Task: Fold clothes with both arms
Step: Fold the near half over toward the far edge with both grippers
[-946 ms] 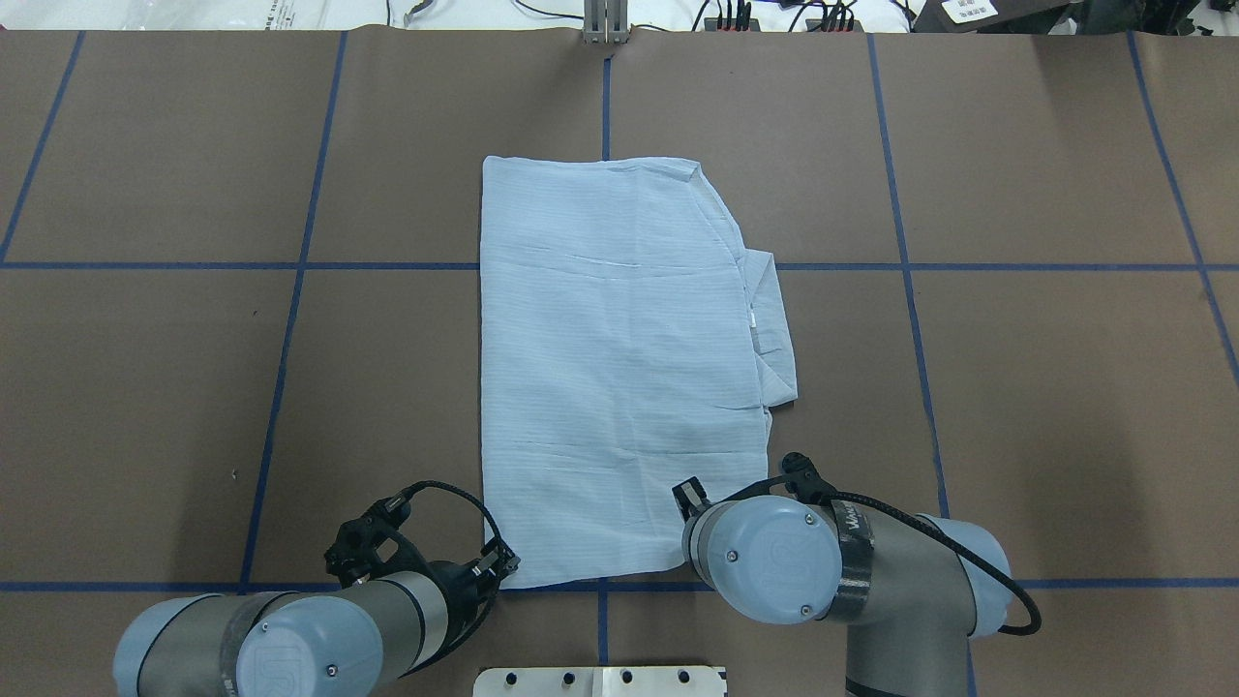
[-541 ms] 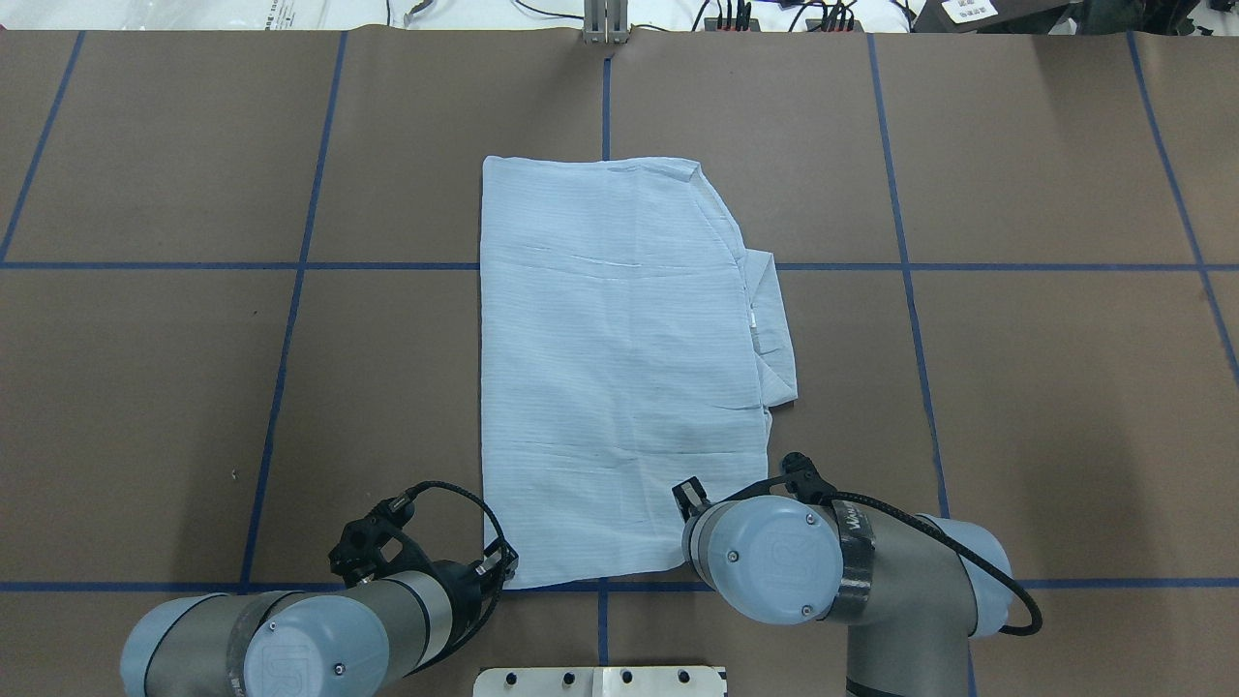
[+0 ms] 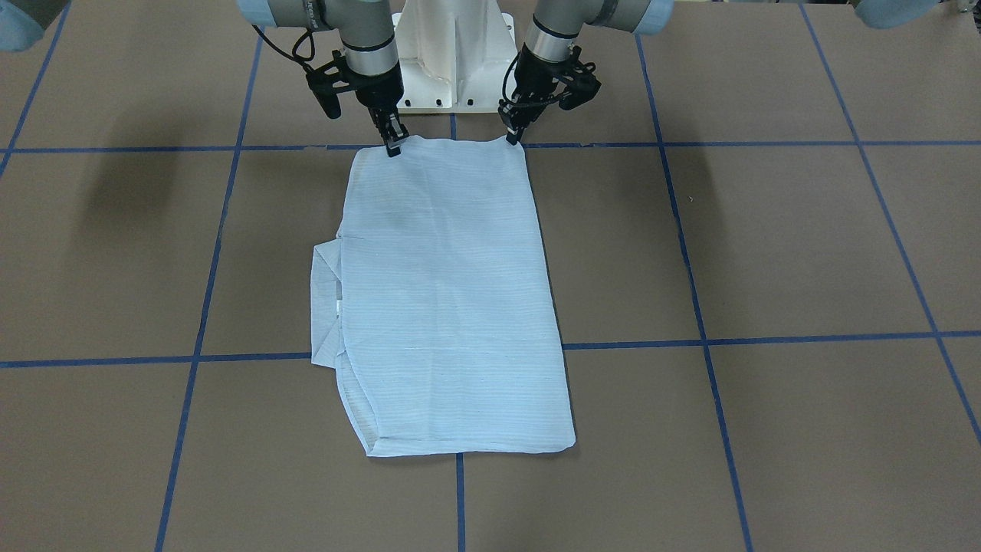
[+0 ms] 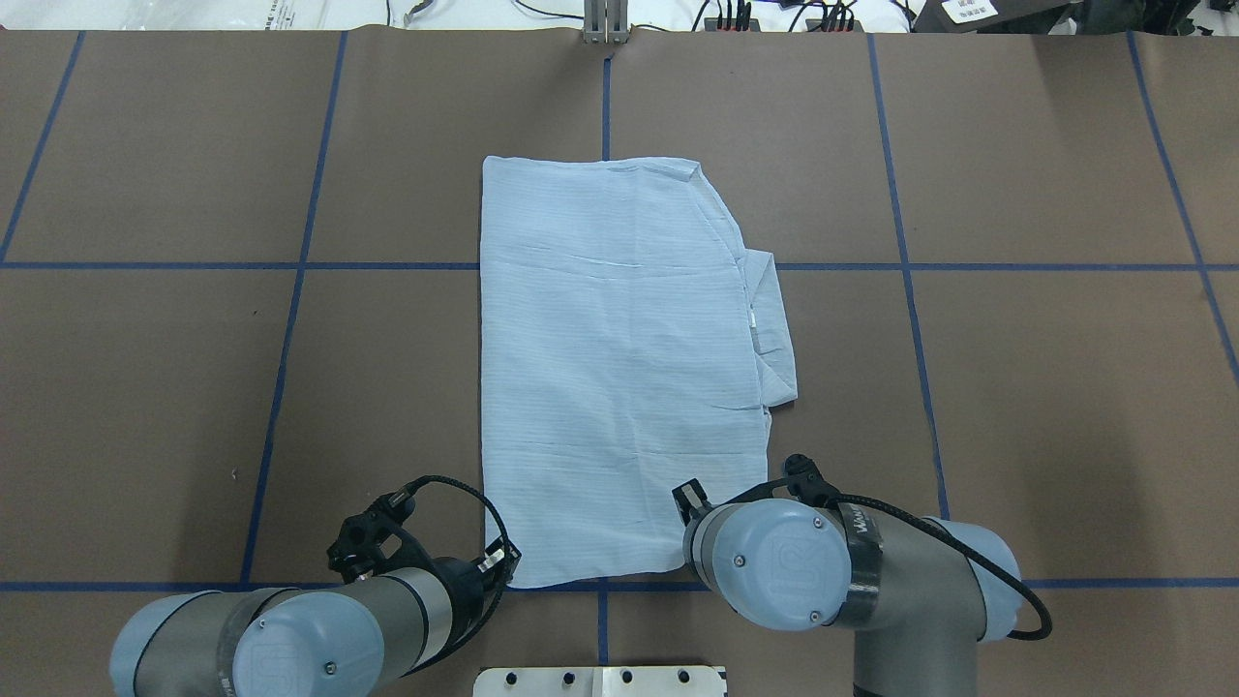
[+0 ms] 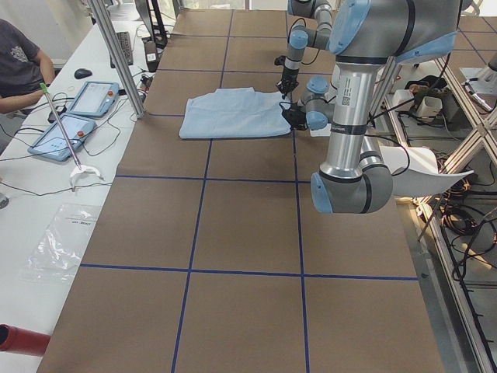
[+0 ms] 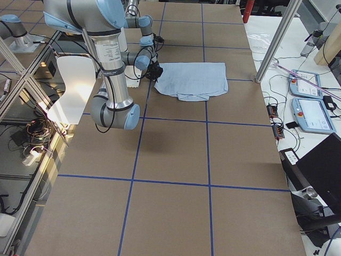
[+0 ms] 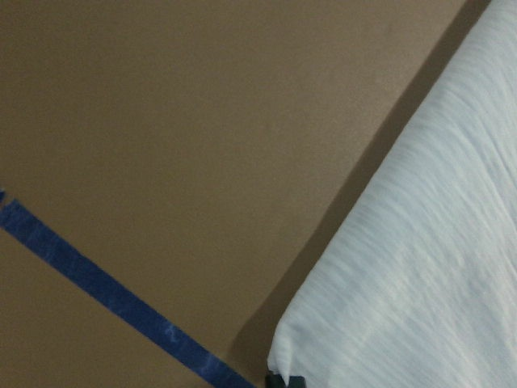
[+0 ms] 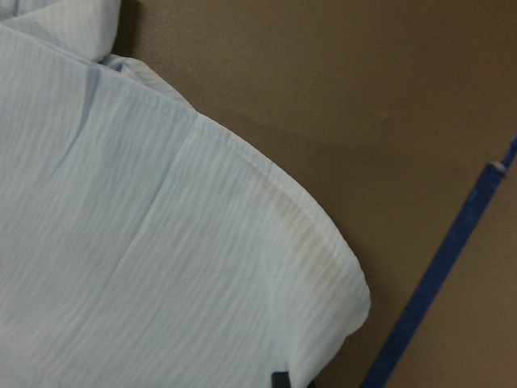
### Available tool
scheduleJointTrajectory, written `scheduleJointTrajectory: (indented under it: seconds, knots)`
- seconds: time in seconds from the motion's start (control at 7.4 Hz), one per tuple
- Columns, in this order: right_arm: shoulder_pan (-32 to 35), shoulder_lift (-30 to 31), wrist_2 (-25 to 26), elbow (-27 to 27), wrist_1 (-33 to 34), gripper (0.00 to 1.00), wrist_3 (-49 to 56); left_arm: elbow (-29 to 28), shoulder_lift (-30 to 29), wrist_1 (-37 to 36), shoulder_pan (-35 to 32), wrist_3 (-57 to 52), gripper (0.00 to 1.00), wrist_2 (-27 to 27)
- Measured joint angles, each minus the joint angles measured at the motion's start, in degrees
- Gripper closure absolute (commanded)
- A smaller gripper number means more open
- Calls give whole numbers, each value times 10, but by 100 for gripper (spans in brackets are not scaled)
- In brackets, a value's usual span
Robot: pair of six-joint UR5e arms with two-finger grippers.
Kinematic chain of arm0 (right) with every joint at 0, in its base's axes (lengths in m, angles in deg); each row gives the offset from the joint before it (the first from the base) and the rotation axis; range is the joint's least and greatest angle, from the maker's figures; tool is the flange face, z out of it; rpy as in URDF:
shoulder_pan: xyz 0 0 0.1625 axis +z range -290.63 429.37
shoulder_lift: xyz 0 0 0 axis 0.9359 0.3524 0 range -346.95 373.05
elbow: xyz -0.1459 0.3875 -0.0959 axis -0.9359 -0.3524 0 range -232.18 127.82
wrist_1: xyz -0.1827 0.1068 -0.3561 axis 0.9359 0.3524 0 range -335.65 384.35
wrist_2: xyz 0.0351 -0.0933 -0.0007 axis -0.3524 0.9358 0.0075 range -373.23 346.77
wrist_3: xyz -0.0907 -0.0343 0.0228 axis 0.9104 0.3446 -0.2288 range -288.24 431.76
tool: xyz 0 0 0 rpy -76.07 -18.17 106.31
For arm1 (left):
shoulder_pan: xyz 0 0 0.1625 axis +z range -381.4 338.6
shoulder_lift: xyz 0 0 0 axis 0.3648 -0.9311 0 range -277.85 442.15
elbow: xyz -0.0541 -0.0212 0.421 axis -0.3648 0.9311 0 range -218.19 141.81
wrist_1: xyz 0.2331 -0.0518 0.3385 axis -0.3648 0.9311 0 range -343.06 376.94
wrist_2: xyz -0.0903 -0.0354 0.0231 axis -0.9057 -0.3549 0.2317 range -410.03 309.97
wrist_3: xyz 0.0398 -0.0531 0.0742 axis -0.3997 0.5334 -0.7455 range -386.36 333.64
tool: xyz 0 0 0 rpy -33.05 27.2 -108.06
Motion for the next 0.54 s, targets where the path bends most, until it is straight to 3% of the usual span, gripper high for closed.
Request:
scheduleJointTrajectory:
  seconds: [0.27, 0.54]
  knots:
    - [-39, 9, 9, 74, 73, 100, -10, 68, 1, -31, -1, 0, 100, -1]
    - [-29, 6, 7, 148, 150, 100, -16, 134, -2, -48, -12, 0, 100, -1]
